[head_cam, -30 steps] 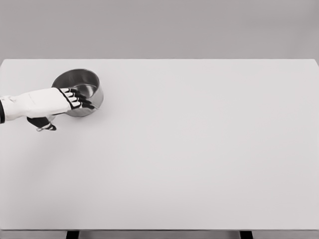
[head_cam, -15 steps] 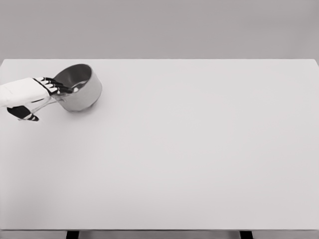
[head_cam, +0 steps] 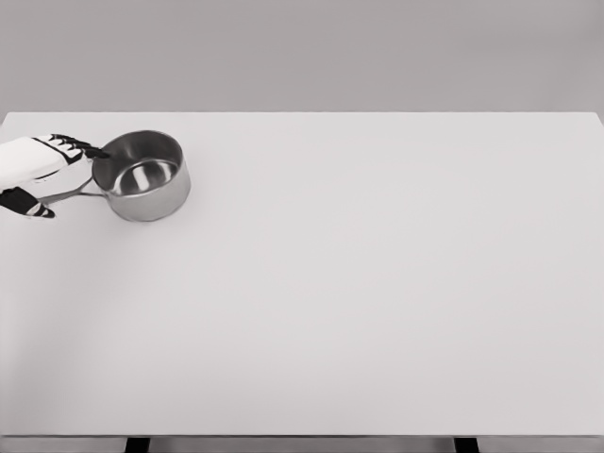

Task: Rotate pot handle

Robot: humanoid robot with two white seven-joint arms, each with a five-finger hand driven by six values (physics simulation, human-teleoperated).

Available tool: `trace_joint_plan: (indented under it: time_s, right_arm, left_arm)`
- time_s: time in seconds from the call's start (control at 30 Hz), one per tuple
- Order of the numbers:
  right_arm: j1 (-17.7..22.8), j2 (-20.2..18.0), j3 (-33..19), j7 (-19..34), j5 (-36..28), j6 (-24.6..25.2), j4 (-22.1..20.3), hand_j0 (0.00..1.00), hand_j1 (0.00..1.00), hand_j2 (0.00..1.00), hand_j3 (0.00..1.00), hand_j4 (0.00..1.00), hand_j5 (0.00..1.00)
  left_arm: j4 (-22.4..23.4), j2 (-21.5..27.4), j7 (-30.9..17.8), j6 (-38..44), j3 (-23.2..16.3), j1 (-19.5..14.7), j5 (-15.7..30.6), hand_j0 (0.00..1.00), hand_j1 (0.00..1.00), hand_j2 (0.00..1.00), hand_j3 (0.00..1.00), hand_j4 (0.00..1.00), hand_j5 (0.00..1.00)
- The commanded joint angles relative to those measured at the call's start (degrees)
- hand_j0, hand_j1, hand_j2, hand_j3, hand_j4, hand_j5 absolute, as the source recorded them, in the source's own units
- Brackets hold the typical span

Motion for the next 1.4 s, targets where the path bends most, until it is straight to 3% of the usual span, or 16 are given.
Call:
trace_joint_plan:
  time_s: [0.0, 0.07, 0.17, 0.27, 0.63, 0.93, 0.97, 1.07, 1.13, 1.2, 1.23, 1.33, 1.37]
  right_arm:
    - [0.1, 0.0, 0.0, 0.0, 0.0, 0.0, 0.1, 1.0, 1.0, 1.0, 1.0, 1.0, 1.0]
    - [0.1, 0.0, 0.0, 0.0, 0.0, 0.0, 0.0, 1.0, 1.0, 1.0, 1.0, 1.0, 1.0]
    - [0.1, 0.0, 0.0, 0.1, 0.0, 0.0, 0.1, 1.0, 1.0, 1.0, 1.0, 1.0, 1.0]
    - [0.0, 0.0, 0.0, 0.0, 0.0, 0.0, 0.0, 1.0, 1.0, 1.0, 1.0, 1.0, 1.0]
    - [0.0, 0.0, 0.0, 0.1, 0.0, 0.0, 0.0, 1.0, 1.0, 1.0, 1.0, 1.0, 1.0]
    - [0.0, 0.0, 0.0, 0.0, 0.0, 0.0, 0.0, 1.0, 1.0, 1.0, 1.0, 1.0, 1.0]
    - [0.1, 0.0, 0.1, 0.0, 0.0, 0.0, 0.1, 1.0, 1.0, 1.0, 1.0, 1.0, 1.0]
    - [0.0, 0.0, 0.0, 0.0, 0.0, 0.0, 0.1, 1.0, 1.0, 1.0, 1.0, 1.0, 1.0]
    - [0.1, 0.0, 0.0, 0.0, 0.0, 0.0, 0.0, 1.0, 1.0, 1.0, 1.0, 1.0, 1.0]
    - [0.1, 0.0, 0.1, 0.0, 0.0, -0.1, 0.0, 1.0, 1.0, 1.0, 1.0, 1.0, 1.0]
    - [0.1, 0.0, 0.0, 0.0, 0.0, 0.0, 0.1, 1.0, 1.0, 1.0, 1.0, 1.0, 1.0]
    - [0.1, 0.0, 0.0, 0.0, 0.0, 0.0, 0.0, 1.0, 1.0, 1.0, 1.0, 1.0, 1.0]
    - [0.1, 0.0, 0.0, 0.0, -0.1, 0.0, 0.0, 1.0, 1.0, 1.0, 1.0, 1.0, 1.0]
  left_arm:
    - [2.8, -1.3, 0.2, 0.3, 0.2, -0.2, -0.2, 1.0, 1.0, 1.0, 1.0, 1.0, 1.0]
    - [5.8, -2.9, 3.5, 0.4, 0.2, -0.8, -0.2, 1.0, 1.0, 1.0, 1.0, 1.0, 1.0]
    - [7.5, -4.7, 4.2, 1.7, 0.1, -1.7, -2.9, 1.0, 1.0, 1.0, 1.0, 1.0, 1.0]
    - [7.6, -6.0, 4.7, 4.5, 0.0, -2.3, -5.0, 1.0, 1.0, 1.0, 1.0, 1.0, 1.0]
    - [7.8, -7.4, 4.9, 8.3, -0.2, -4.4, -5.4, 1.0, 1.0, 1.0, 1.0, 1.0, 1.0]
    - [6.3, -7.0, 4.9, 6.4, 0.0, -4.4, -6.1, 1.0, 1.0, 1.0, 1.0, 1.0, 1.0]
    - [2.9, -6.2, 4.9, 3.3, 0.0, -4.0, -5.9, 1.0, 1.0, 1.0, 1.0, 1.0, 1.0]
    - [0.3, -4.2, 4.9, -0.6, 0.0, -2.6, -2.5, 1.0, 1.0, 1.0, 1.0, 1.0, 1.0]
    - [-1.5, -2.2, 4.8, -0.6, 0.1, -1.8, 2.3, 1.0, 1.0, 1.0, 1.0, 1.0, 1.0]
    - [-7.1, 3.4, 4.8, -0.6, 2.1, 0.7, 8.4, 1.0, 1.0, 1.0, 1.0, 1.0, 1.0]
    - [-12.6, 6.3, 4.8, -0.6, 3.9, 3.0, 8.8, 1.0, 1.0, 1.0, 1.0, 1.0, 1.0]
    - [-29.1, 10.3, 4.7, -0.6, 3.5, 9.4, 8.8, 1.0, 1.0, 1.0, 1.0, 1.0, 1.0]
    - [-31.2, 10.2, 4.6, -0.6, 3.3, 10.8, 8.9, 1.0, 1.0, 1.0, 1.0, 1.0, 1.0]
